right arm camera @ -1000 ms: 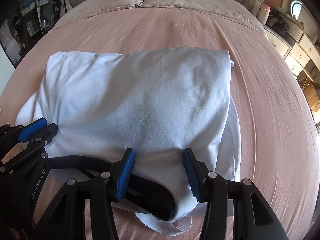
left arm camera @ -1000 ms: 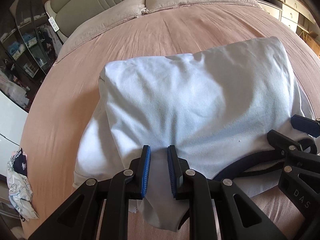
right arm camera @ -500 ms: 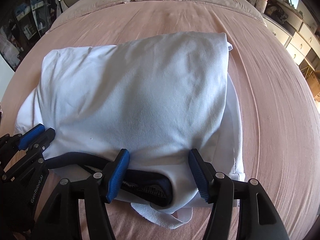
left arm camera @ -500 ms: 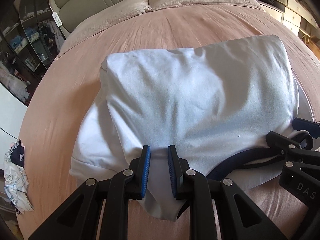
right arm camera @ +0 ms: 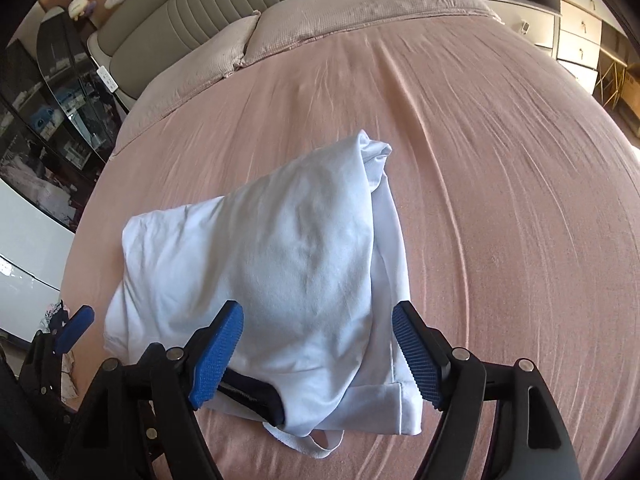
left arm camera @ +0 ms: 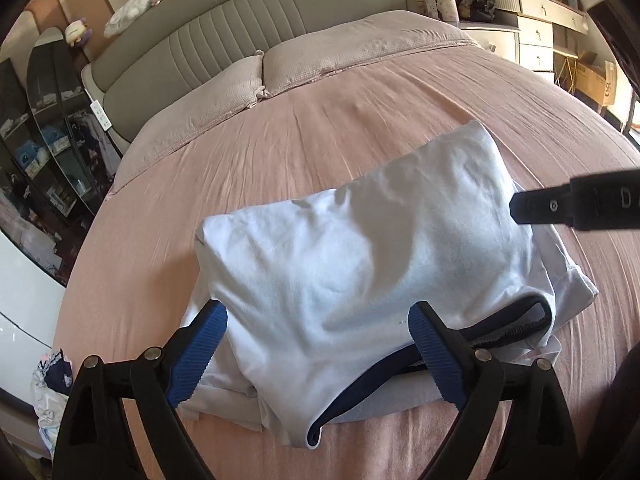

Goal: Fold clothes
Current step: 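Lift the hem with both grippers and fold it over toward the collar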

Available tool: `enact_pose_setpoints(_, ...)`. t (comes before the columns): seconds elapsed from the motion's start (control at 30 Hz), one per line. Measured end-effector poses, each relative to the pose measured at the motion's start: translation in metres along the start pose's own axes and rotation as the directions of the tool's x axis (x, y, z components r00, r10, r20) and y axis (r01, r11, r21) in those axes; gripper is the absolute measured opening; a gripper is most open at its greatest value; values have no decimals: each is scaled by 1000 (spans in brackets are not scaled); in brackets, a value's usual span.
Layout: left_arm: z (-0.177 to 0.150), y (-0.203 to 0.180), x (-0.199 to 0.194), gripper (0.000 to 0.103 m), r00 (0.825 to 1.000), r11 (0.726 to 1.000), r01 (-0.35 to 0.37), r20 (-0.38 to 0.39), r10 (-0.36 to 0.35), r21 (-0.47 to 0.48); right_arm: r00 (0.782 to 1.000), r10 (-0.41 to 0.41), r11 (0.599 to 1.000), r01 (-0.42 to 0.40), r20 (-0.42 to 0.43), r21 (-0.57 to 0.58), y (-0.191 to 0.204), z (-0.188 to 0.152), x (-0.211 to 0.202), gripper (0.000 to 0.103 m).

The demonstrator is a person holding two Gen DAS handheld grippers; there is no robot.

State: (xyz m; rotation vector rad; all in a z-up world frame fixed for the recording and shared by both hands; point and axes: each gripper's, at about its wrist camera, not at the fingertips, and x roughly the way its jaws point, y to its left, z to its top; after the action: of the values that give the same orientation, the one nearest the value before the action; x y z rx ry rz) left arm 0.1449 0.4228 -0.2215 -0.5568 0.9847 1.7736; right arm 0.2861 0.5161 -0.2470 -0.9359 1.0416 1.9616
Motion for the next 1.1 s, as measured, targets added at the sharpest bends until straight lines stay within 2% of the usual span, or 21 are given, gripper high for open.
enact_pose_setpoints(0.17, -5, -38, 2, 93, 998, 979, -56, 38, 49, 196, 995, 98, 991, -96, -22, 96, -34, 26, 0, 77)
enact_pose_setpoints(0.3, -7, -64, -6, 93, 995, 948, -66, 88, 40, 310, 983, 178, 970, -167, -53, 175, -56, 38, 6, 77)
enact_pose_setpoints(0.37, -9, -77, -11, 93, 993, 929, -71, 114, 31, 364, 973, 220, 959, -202, -69, 197, -64, 42, 13, 78)
enact_pose_setpoints(0.53, -19, -107, -18, 93, 982, 863, -128, 182, 43, 488, 965, 221, 966, -196, -143, 171, -73, 44, 25, 78)
enact_pose_setpoints(0.6, -24, -117, -19, 93, 977, 838, -159, 208, 56, 522, 955, 259, 956, -233, -142, 175, -75, 41, 27, 78)
enact_pose_setpoints(0.73, -27, -128, -21, 93, 971, 808, -185, 229, 63, 560, 913, 380, 906, -336, -148, 257, -84, 40, 40, 78)
enact_pose_setpoints(0.83, -24, -129, -27, 93, 966, 798, -205, 247, 73, 567, 889, 425, 884, -367, -172, 288, -88, 47, 56, 78)
enact_pose_setpoints(0.9, -23, -131, -32, 93, 961, 789, -216, 268, 69, 575, 864, 463, 865, -393, -196, 312, -90, 55, 67, 78)
enact_pose_setpoints(1.0, -24, -138, -36, 93, 953, 761, -238, 296, 63, 603, 837, 488, 853, -397, -248, 339, -92, 69, 86, 78)
enact_pose_setpoints(1.1, -26, -146, -38, 93, 953, 745, -226, 299, 37, 627, 846, 431, 893, -349, -314, 285, -90, 83, 100, 78)
